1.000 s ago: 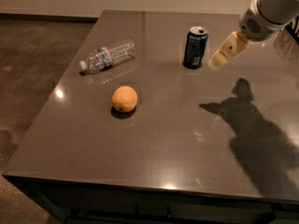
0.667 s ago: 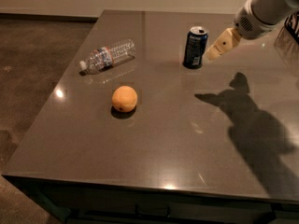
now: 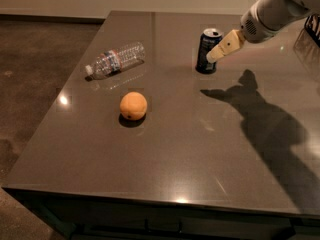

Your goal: Move pepsi can near orange

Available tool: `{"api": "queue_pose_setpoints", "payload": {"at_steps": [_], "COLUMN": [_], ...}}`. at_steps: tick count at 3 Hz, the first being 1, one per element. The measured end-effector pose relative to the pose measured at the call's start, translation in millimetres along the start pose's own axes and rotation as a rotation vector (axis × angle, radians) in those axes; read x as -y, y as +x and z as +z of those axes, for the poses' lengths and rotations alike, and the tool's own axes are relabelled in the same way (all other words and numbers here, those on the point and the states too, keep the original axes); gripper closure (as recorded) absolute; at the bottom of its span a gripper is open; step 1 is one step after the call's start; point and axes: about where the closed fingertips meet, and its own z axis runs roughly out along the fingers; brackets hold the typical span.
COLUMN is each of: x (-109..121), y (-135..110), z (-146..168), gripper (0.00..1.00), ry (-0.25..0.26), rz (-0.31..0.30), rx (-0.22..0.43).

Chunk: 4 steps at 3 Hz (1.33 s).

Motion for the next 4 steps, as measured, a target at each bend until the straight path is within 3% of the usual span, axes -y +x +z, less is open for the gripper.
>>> {"api": "queue_pose_setpoints", "payload": {"at_steps": [3, 4], "x": [2, -5], "y": [-23, -34], "z": [37, 47], "gripper": [0.00, 0.00], "ry": [-0.054, -0.076], "rz": [0.032, 0.014], "rx": [0.058, 0.075]}}
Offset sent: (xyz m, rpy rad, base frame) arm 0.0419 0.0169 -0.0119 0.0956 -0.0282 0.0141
